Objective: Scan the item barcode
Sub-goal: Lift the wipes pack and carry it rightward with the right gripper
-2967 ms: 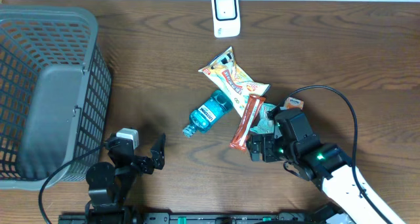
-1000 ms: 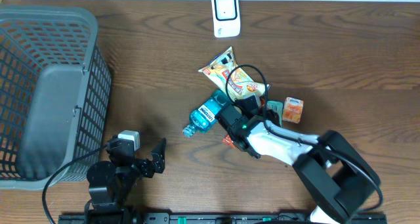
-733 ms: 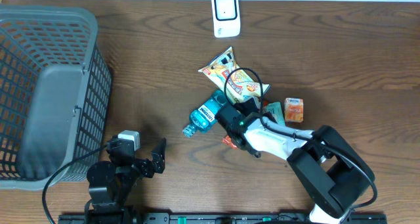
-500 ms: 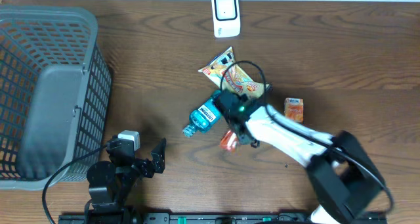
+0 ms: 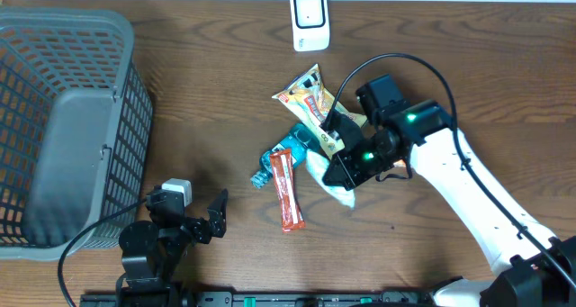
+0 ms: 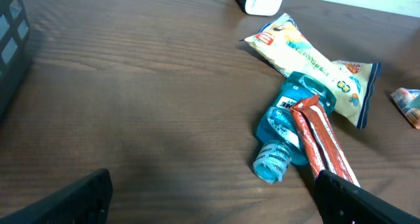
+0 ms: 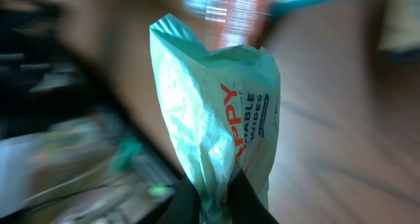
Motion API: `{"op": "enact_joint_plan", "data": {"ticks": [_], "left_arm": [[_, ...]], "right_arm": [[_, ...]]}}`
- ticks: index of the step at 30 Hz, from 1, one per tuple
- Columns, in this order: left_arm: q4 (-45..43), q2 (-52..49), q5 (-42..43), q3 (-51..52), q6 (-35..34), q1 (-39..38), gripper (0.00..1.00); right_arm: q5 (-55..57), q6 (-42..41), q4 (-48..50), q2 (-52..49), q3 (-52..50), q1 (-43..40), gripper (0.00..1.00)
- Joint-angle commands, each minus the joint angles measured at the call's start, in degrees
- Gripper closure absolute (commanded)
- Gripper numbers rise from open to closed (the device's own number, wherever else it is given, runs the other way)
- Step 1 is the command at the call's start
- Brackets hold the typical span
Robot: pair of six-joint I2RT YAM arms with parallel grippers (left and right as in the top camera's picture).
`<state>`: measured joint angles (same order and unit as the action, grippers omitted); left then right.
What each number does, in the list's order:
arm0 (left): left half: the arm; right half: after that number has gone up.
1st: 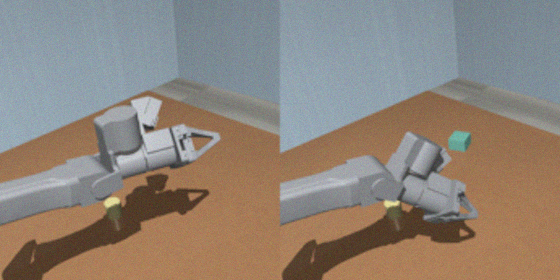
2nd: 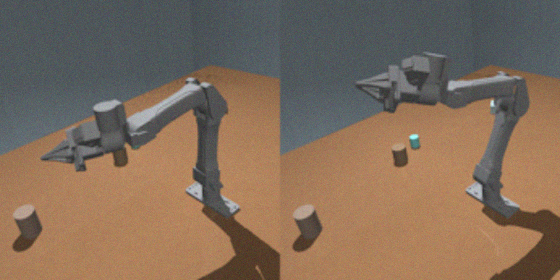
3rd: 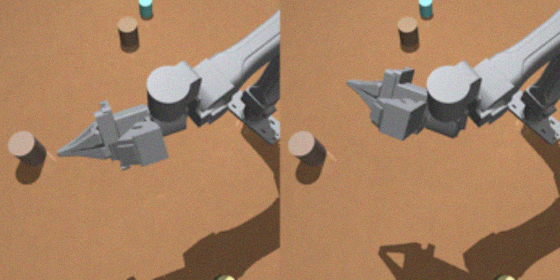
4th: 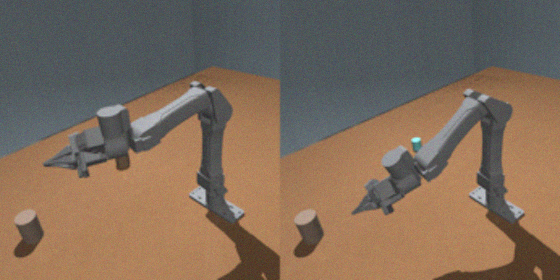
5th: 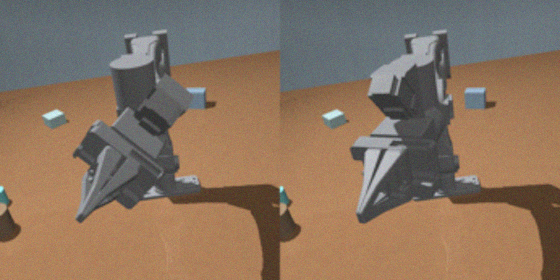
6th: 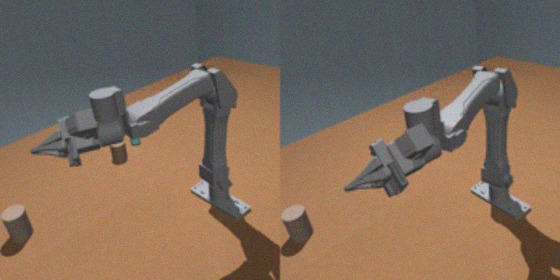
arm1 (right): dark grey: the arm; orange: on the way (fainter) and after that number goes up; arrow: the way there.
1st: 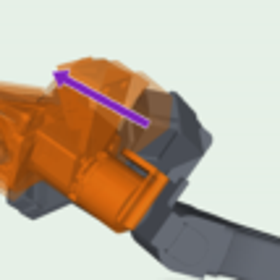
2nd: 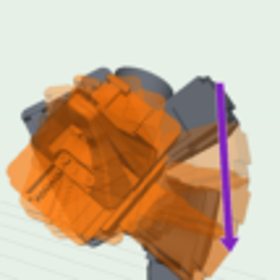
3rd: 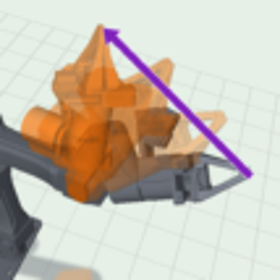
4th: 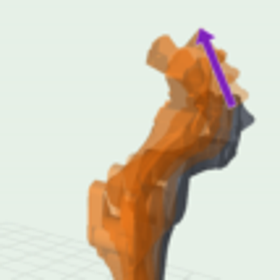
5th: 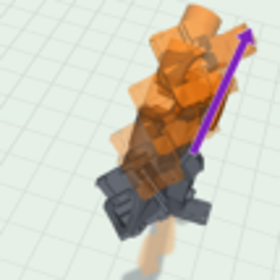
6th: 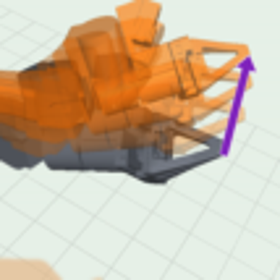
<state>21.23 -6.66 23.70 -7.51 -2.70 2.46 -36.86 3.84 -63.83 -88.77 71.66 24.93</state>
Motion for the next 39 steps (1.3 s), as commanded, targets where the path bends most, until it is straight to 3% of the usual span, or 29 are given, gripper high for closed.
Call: {"op": "enact_joint_plan", "data": {"ticks": [1, 4, 6, 14, 39], "left_arm": [[1.7, 0.0, 0.3, 0.8, 0.7, 0.0, 0.02], [1.7, 0.0, 0.3, 0.8, 0.7, 0.0, 0.02], [1.7, 0.0, 0.3, 0.8, 0.7, 0.0, 0.02], [1.7, 0.0, 0.3, 0.8, 0.7, 0.0, 0.02], [1.7, 0.0, 0.3, 0.7, 0.7, 0.0, 0.02]], "right_arm": [[-23.2, 3.0, 0.0, 0.0, 0.2, -1.7, 0.99], [-32.8, -0.5, -0.1, 0.0, 0.2, -2.3, 0.91], [-36.0, -6.2, -0.1, 0.0, 0.2, -2.3, 0.99], [-45.2, -20.5, -0.3, 0.0, 0.2, -2.3, 0.99], [-46.0, -17.2, -6.4, 0.1, 0.2, -2.4, 0.99]]}}
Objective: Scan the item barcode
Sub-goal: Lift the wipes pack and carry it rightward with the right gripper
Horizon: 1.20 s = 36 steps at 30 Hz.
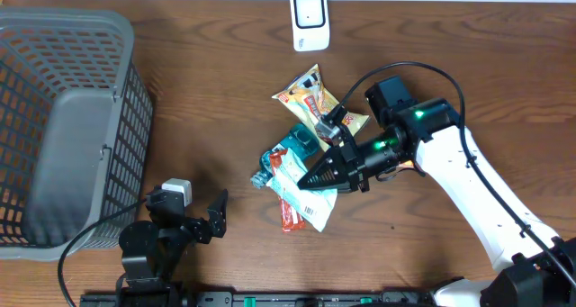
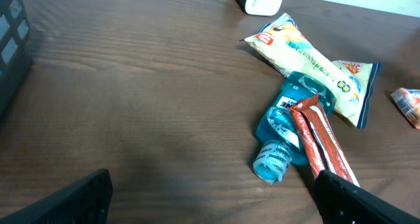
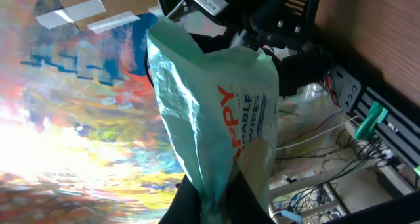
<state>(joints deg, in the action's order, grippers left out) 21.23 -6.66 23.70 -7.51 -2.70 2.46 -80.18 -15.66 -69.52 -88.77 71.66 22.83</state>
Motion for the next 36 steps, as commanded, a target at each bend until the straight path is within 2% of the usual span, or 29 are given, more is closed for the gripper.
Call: {"op": "enact_joint_plan", "data": {"ticks": [1, 7, 10, 19, 24, 30, 36], "left_arm": [[1.7, 0.0, 0.3, 0.8, 0.7, 0.0, 0.02], [1.3, 0.0, -0.6, 0.8, 1.1, 0.0, 0.02], [-2.6, 0.0, -6.0, 0.8, 2.9, 0.0, 0.02], [-16.4, 0.0, -6.7, 0.8, 2.9, 0.0, 0.02], [-16.9, 0.0, -6.8, 1.5, 3.1, 0.0, 0.02], [-17.1, 0.0, -6.8, 5.8, 3.1, 0.0, 0.02], [-17.5, -0.1, -6.8, 6.7, 3.1, 0.0, 0.02]], "right_arm": [[-2.5, 3.5, -1.4, 0.1, 0.2, -0.3, 0.99], [2.7, 4.6, -3.1, 0.1, 0.2, -0.4, 0.99], [3.8, 4.6, -3.1, 0.1, 0.2, -0.9, 0.99], [11.7, 4.6, -2.6, 0.1, 0.2, -3.5, 0.99], [16.3, 4.6, -0.7, 0.1, 0.2, -4.2, 0.99], [25.8, 4.5, 6.4, 0.1, 0.2, -4.2, 0.99], [26.1, 5.5, 12.1, 0.1, 0.2, -4.2, 0.99]]}}
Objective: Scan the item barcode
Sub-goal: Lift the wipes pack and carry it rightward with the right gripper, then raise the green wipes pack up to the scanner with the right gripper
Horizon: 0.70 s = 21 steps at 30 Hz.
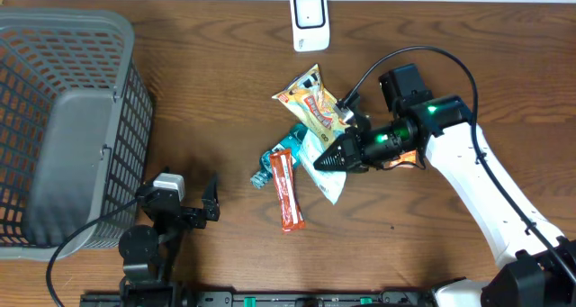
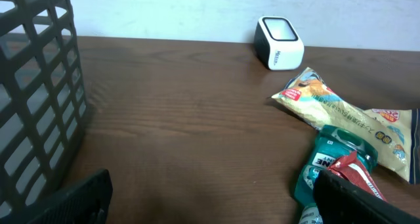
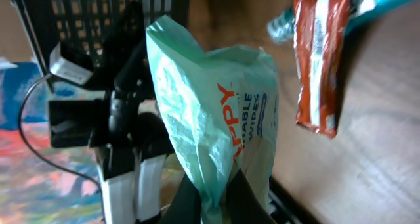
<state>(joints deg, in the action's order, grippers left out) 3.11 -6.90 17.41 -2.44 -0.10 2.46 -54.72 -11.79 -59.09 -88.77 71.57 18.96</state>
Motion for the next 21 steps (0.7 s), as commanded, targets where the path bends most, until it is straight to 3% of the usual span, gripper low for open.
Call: {"op": "enact_joint_plan", "data": {"ticks": [1, 5, 8, 16, 21], "left_arm": [[0.6, 0.1, -0.5, 1.6, 0.5, 0.0, 0.02], [0.6, 0.1, -0.5, 1.6, 0.5, 0.0, 0.02], [0.6, 0.1, -0.5, 1.6, 0.5, 0.0, 0.02], [0.6, 0.1, -0.5, 1.6, 0.5, 0.0, 0.02], [0.6, 0.1, -0.5, 1.6, 0.5, 0.0, 0.02]], "right_arm": [[0.6, 1.8, 2.3, 0.1, 0.3, -0.3, 0.99], [0.3, 2.8, 4.5, 0.1, 0.3, -0.3, 0.99], [1.4, 9.4, 5.7, 0.1, 0.3, -0.2, 0.99], [28.9, 10.1, 14.9, 0.0, 0.3, -0.2, 0.99], [37.4, 11.5, 22.6, 0.0, 0.3, -0.2, 0.99]]}}
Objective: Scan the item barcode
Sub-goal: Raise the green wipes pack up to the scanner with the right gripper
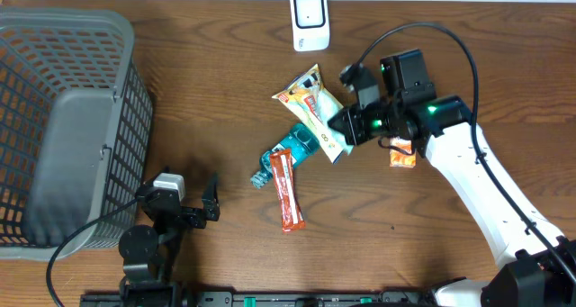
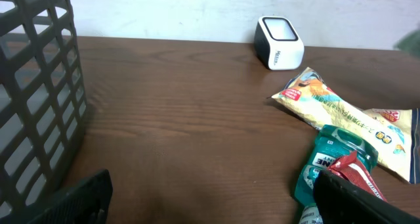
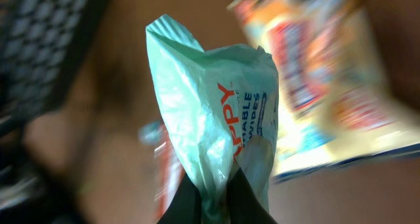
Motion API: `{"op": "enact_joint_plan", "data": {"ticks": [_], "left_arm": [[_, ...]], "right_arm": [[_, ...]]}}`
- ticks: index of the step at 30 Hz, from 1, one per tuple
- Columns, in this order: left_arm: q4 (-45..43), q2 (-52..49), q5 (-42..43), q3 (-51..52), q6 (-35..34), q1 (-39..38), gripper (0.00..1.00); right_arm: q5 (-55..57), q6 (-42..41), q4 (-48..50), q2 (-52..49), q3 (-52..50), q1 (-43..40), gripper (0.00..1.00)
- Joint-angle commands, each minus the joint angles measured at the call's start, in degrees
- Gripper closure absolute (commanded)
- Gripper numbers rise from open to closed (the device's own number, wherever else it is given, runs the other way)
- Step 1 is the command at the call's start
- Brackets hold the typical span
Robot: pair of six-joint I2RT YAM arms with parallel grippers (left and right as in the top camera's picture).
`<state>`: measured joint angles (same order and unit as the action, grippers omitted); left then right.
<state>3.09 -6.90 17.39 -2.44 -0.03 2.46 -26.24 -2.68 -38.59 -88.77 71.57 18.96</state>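
A pale green wipes pack (image 3: 216,112) hangs pinched at its lower edge in my right gripper (image 3: 214,192), which is shut on it. From overhead the right gripper (image 1: 346,127) hovers over the right end of a yellow snack bag (image 1: 309,98); only a light corner of the pack (image 1: 336,150) shows there. The white scanner (image 1: 310,21) stands at the table's far edge, well beyond the gripper, and also appears as the scanner (image 2: 279,43) in the left wrist view. My left gripper (image 1: 209,202) rests open near the front edge, holding nothing.
A teal bottle (image 1: 290,149) and a red bar (image 1: 286,192) lie left of the right gripper. A small orange packet (image 1: 401,154) lies under the right arm. A grey basket (image 1: 63,118) fills the table's left side.
My right gripper, still holding the wipes pack, has moved toward the far edge, from beside the teal bottle to over the snack bag's right end. The left arm has not moved.
First my right gripper held the wipes pack low beside the bottle. Then it had the pack lifted and spread over the red bar. Later the pack hung right of the bottle and the left wrist view had tilted up. Now the pack is over the snack bag.
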Motion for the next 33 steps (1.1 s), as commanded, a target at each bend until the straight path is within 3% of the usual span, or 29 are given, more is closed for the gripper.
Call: {"op": "enact_joint_plan", "data": {"ticks": [1, 10, 20, 25, 33], "left_arm": [[0.7, 0.1, -0.5, 1.6, 0.4, 0.0, 0.02], [0.7, 0.1, -0.5, 1.6, 0.4, 0.0, 0.02], [0.7, 0.1, -0.5, 1.6, 0.4, 0.0, 0.02], [0.7, 0.1, -0.5, 1.6, 0.4, 0.0, 0.02], [0.7, 0.1, -0.5, 1.6, 0.4, 0.0, 0.02]], "right_arm": [[9.3, 3.7, 3.6, 0.0, 0.3, -0.2, 0.99], [12.6, 4.2, 19.2, -3.4, 0.3, -0.1, 0.99], [12.6, 5.4, 35.3, -14.1, 3.6, 0.2, 0.99], [12.9, 10.8, 36.9, -23.0, 13.1, 1.4, 0.99], [20.1, 14.1, 35.4, -42.4, 36.7, 2.6, 0.99]]}}
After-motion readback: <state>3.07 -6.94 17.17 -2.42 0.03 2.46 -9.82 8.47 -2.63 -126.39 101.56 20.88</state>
